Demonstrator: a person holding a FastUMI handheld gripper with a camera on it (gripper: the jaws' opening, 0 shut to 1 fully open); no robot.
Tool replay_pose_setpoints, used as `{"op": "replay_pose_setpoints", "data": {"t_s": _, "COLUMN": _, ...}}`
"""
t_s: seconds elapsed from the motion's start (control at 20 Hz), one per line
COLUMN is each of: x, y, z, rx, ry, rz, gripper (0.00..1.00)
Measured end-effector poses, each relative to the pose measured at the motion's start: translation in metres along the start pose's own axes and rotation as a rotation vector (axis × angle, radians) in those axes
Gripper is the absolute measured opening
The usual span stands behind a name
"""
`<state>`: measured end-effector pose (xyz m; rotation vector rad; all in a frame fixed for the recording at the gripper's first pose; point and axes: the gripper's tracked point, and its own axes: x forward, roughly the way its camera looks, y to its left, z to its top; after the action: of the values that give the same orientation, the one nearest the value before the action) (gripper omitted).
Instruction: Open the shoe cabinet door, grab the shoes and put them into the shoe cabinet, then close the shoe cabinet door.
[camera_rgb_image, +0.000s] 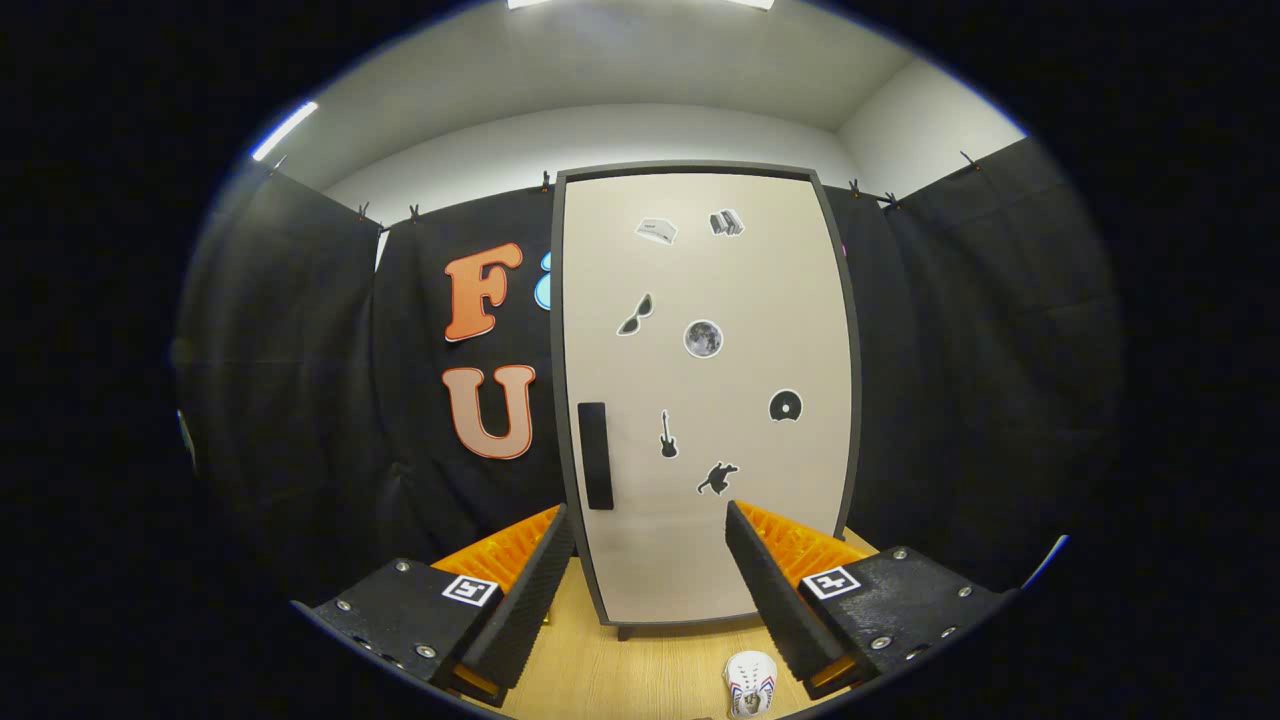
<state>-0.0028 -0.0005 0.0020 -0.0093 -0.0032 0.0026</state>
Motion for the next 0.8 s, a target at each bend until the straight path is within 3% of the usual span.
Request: {"op": "replay_pose_setpoints", "data": {"t_s": 0.8, "x": -0.004, "y": -0.001, "z": 0.019, "rx": -0.025, "ry": -0.023, "rz": -0.007, "gripper": 0.95}}
